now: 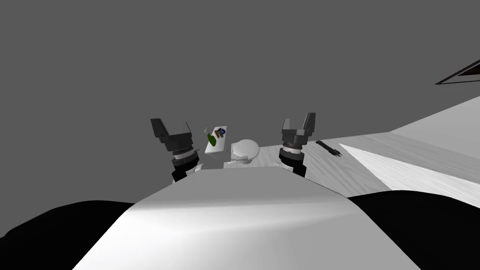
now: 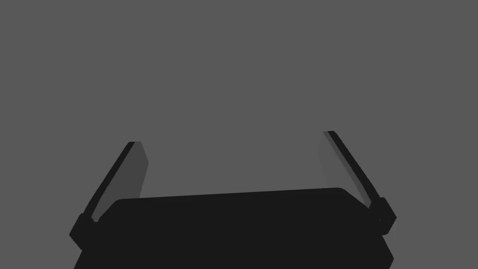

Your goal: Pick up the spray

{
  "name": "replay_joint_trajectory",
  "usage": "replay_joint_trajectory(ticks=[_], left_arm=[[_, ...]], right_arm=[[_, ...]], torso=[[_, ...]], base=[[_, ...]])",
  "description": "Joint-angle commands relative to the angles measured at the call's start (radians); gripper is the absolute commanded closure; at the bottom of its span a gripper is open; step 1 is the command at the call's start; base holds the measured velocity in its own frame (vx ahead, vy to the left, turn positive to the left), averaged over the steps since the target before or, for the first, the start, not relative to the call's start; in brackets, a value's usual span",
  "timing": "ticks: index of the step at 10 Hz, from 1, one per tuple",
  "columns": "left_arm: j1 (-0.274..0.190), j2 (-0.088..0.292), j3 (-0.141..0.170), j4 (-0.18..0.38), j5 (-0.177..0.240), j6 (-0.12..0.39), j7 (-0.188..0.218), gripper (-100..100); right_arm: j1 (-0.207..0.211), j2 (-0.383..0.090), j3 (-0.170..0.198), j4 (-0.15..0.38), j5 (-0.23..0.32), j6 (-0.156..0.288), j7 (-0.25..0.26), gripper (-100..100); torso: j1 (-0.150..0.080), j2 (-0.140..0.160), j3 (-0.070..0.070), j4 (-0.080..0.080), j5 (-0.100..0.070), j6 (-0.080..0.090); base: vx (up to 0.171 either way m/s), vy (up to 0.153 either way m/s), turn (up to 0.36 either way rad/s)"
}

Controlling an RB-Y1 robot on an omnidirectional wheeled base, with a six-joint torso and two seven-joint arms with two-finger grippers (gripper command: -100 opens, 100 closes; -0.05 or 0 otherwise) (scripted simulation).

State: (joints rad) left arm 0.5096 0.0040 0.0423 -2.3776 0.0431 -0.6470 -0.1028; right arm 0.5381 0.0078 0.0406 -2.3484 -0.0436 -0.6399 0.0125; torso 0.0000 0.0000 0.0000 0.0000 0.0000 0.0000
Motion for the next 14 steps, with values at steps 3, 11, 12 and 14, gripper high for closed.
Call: replay_joint_trajectory(ticks=[3, 11, 12, 14], left_arm=[[0.029, 0.086, -0.02, 0.002, -0.022, 0.051, -0.004, -100], [0.133, 0.148, -0.087, 0.011, -0.103, 0.236, -0.024, -100], [0.148, 0.152, -0.095, 0.013, -0.117, 0.262, -0.028, -100], [0.176, 0.158, -0.109, 0.017, -0.143, 0.319, -0.037, -100]], right_arm=[[0.0, 0.0, 0.0, 0.0, 0.0, 0.0, 0.0, 0], [0.0, 0.0, 0.0, 0.0, 0.0, 0.0, 0.0, 0], [0.0, 0.0, 0.0, 0.0, 0.0, 0.0, 0.0, 0], [0.0, 0.0, 0.0, 0.0, 0.0, 0.0, 0.0, 0]], torso=[[0.001, 0.0, 0.0, 0.0, 0.0, 0.0], [0.001, -0.001, -0.001, 0.0, 0.0, 0.0], [0.002, -0.001, -0.001, 0.0, 0.0, 0.0], [0.002, -0.002, -0.001, 0.0, 0.0, 0.0]], base=[[0.008, 0.019, 0.016], [0.02, 0.032, 0.02], [0.026, 0.033, 0.019], [0.03, 0.027, 0.014]])
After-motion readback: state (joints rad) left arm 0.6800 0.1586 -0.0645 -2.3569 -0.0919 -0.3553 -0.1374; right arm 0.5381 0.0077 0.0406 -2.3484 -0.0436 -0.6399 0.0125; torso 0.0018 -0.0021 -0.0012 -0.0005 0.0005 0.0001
